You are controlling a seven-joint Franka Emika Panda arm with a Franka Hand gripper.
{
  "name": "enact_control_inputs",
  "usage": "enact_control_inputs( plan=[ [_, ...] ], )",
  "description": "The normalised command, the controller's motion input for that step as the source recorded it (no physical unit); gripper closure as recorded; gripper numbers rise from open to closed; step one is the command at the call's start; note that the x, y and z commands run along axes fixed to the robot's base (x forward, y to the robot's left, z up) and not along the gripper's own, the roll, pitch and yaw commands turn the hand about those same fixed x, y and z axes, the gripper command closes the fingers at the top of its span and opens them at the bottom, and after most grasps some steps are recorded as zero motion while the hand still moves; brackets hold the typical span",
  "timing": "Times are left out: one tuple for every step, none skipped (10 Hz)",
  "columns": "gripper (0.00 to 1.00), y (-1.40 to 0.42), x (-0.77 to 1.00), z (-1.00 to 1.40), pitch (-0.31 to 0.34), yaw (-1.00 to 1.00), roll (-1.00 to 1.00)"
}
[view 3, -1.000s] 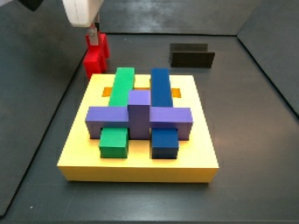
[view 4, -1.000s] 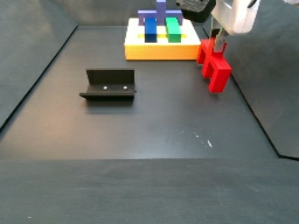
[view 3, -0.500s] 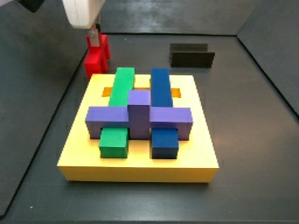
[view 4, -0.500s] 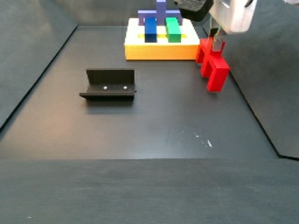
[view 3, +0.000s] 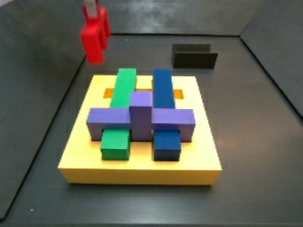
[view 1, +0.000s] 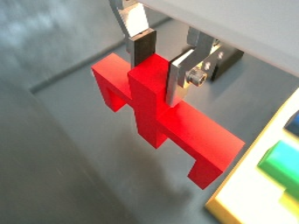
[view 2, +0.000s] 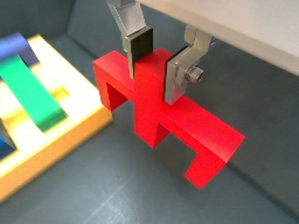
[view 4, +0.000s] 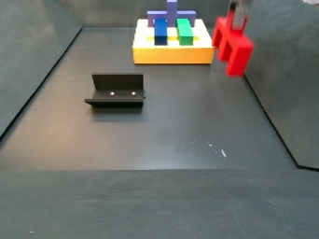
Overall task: Pick up the red object. Move up. Move to above the board. Insert the red object.
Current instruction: Move to above the board.
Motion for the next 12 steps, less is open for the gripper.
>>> enact_control_inputs(
  plan=[
    [1.00, -0.01, -0.06, 1.40, 0.049, 0.00, -0.02],
    [1.00, -0.01, -0.04, 1.40, 0.015, 0.00, -0.04],
    [1.00, 0.00, 0.03, 0.79, 0.054, -0.01, -0.05],
    [1.00, 0.00, 0.06, 0.44, 0.099, 0.00, -0.05],
    [1.00, 0.01, 0.07, 0.19, 0.091, -0.01, -0.05],
    [1.00, -1.40, 1.01, 0.31, 0.032, 1.00, 0.01],
    [1.00, -1.40, 1.00, 0.28, 0.033, 1.00, 0.01],
    [1.00, -1.40, 1.07, 0.23, 0.051, 1.00, 0.02],
    [1.00, -1.40, 1.14, 0.26, 0.055, 1.00, 0.01],
    [1.00, -1.40, 1.11, 0.28, 0.059, 1.00, 0.02],
    [1.00, -1.40, 1.07, 0.29, 0.062, 1.00, 0.03],
    [1.00, -0.53, 0.45, 0.12, 0.075, 1.00, 0.03]
  ],
)
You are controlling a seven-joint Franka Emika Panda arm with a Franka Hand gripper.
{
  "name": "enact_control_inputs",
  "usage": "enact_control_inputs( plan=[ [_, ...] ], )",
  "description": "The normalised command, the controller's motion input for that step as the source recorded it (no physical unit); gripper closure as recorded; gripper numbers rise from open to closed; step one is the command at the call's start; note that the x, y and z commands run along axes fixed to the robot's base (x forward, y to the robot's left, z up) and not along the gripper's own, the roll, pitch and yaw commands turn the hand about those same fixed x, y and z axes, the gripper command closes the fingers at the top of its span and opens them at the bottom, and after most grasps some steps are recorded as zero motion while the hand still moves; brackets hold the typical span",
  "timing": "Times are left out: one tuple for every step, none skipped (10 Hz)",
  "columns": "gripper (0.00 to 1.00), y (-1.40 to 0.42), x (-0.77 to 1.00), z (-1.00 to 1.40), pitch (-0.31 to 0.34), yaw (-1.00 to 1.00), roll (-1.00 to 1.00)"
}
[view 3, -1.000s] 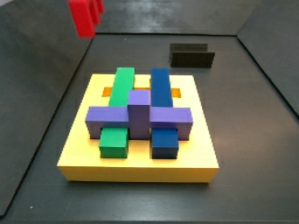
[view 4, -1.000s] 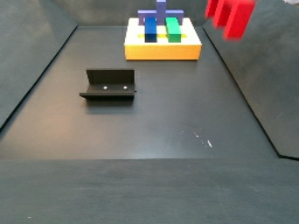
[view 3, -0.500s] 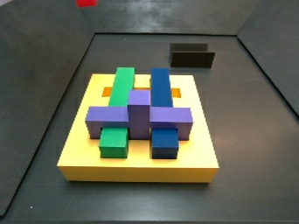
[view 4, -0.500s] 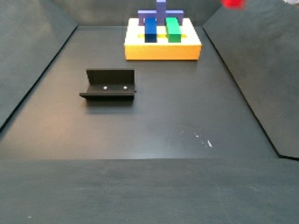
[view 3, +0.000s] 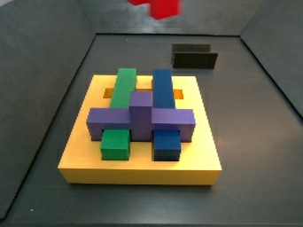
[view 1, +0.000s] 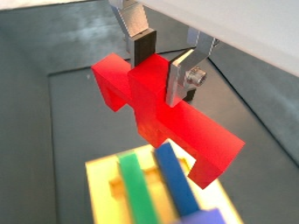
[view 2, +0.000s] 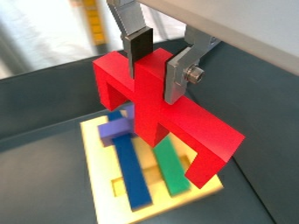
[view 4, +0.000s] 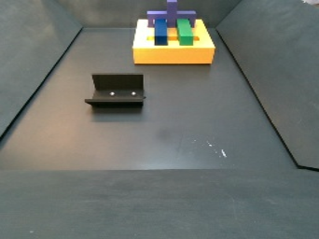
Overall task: Pick up the red object. Move up. Move to above the board. Insert the red object.
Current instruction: Move to above the board.
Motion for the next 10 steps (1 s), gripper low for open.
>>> enact_control_inputs(
  plan=[
    [1.00, -0.21, 0.23, 0.06, 0.080, 1.00, 0.03],
    [1.00, -0.11, 0.10, 0.05, 0.074, 1.00, 0.03],
    [1.00, -0.09, 0.05, 0.04, 0.072, 1.00, 0.03],
    [1.00, -0.06, 0.06, 0.03, 0.080, 1.00, 0.03],
    [1.00, -0.05, 0.06, 0.03, 0.087, 1.00, 0.03],
    [1.00, -0.04, 0.06, 0.02, 0.095, 1.00, 0.04],
    [1.00, -0.04, 0.06, 0.02, 0.105, 1.00, 0.04],
    [1.00, -0.03, 0.06, 0.02, 0.122, 1.00, 0.05],
    [1.00, -0.03, 0.06, 0.02, 0.137, 1.00, 0.05],
    [1.00, -0.03, 0.06, 0.03, 0.157, 1.00, 0.06]
  ],
)
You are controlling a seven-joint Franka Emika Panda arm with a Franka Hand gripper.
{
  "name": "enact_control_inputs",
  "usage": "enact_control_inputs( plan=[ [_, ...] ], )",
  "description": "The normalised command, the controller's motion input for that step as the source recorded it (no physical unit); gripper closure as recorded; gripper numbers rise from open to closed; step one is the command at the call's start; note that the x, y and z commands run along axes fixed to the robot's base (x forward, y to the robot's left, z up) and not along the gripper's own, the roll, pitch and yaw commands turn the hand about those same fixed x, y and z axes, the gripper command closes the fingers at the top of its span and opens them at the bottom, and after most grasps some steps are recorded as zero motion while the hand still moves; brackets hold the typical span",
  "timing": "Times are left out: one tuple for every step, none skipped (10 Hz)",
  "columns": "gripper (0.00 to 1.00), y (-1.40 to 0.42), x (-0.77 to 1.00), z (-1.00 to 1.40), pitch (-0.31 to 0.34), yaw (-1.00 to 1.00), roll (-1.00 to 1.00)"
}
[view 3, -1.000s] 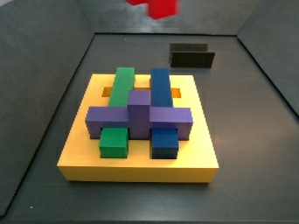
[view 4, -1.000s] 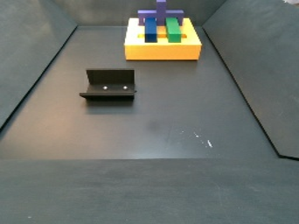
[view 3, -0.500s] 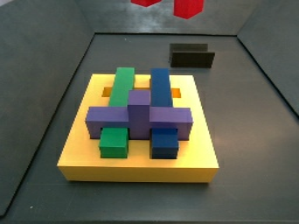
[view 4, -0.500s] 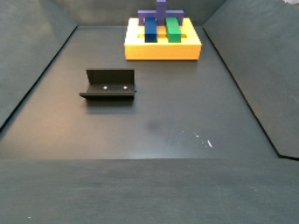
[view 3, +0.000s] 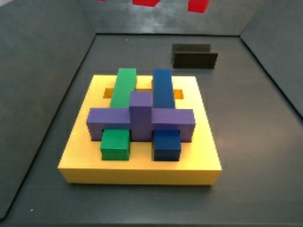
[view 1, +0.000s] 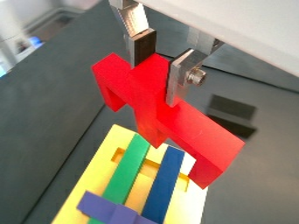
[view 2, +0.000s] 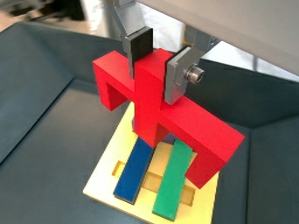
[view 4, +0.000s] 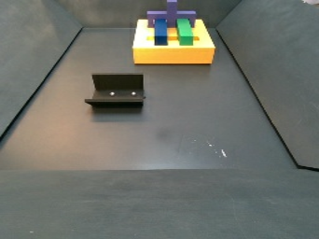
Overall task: Pick up the red object. Move up. Move to above the board. Insert the red object.
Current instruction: Move to above the board, then insert the red object.
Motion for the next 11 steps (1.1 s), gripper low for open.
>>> enact_control_inputs(
  plan=[
    [1.00, -0.03, 0.07, 0.03, 0.184, 1.00, 0.07],
    [1.00, -0.03, 0.07, 0.03, 0.234, 1.00, 0.10],
    [1.00, -0.04, 0.08, 0.03, 0.242, 0.83, 0.10],
    [1.00, -0.04, 0.08, 0.02, 0.202, 0.49, 0.10],
    [1.00, -0.03, 0.08, 0.02, 0.179, 0.36, 0.09],
    [1.00, 0.00, 0.01, 0.00, 0.000, 0.00, -0.01],
    [1.00, 0.00, 0.00, -0.01, 0.000, 0.00, -0.02],
    [1.00, 0.00, 0.06, -0.17, -0.019, 0.00, -0.14],
    [1.00, 0.00, 0.11, -0.31, 0.000, 0.00, -0.14],
    [1.00, 0.02, 0.00, -0.34, -0.056, 0.00, -0.13],
    [1.00, 0.05, 0.00, -0.38, -0.077, 0.00, -0.11]
  ],
)
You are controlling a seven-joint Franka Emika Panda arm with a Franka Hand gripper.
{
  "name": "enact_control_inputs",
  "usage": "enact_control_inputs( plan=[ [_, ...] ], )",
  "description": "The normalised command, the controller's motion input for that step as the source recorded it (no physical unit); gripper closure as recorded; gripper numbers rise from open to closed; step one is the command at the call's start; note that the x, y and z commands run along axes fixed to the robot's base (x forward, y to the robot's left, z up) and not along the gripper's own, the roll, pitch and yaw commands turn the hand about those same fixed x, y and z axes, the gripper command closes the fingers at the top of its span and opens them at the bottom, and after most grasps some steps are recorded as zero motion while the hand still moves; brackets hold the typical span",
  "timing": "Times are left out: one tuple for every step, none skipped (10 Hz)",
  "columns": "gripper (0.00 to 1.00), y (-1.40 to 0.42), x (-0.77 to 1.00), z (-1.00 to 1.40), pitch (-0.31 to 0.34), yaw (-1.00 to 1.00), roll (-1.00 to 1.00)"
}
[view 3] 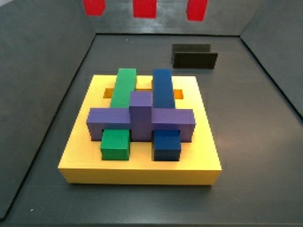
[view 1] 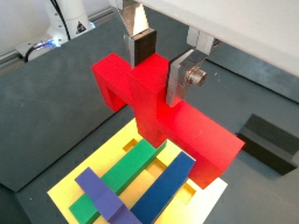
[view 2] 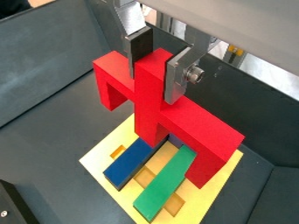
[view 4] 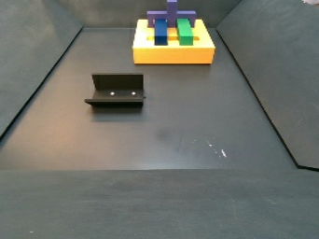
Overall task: Pick up the red object. Move up. Move to above the board. Insert the red object.
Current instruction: Insert the red object.
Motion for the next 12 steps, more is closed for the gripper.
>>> enact_control_inputs(
  plan=[
    [1.00, 0.06, 0.00, -0.42, -0.050, 0.00, -0.08],
    [1.00, 0.06, -0.03, -0.43, -0.091, 0.00, -0.06],
    [1.00, 0.06, 0.00, -0.44, -0.064, 0.00, -0.02],
    [1.00, 0.06, 0.00, -0.45, -0.029, 0.00, 0.00],
    [1.00, 0.06, -0.06, -0.43, -0.034, 0.00, 0.02],
    [1.00, 0.10, 0.00, -0.55, -0.011, 0.00, 0.00],
    [1.00, 0.10, 0.00, -0.54, -0.016, 0.00, 0.00],
    [1.00, 0.09, -0.04, -0.42, -0.029, 0.00, 0.00],
    [1.00, 0.06, 0.00, -0.43, 0.000, 0.00, 0.00],
    [1.00, 0.06, 0.00, -0.35, 0.000, 0.00, 0.04],
    [1.00, 0.03, 0.00, -0.21, 0.000, 0.00, 0.06],
    [1.00, 0.00, 0.00, -0.12, 0.000, 0.00, 0.00]
  ],
)
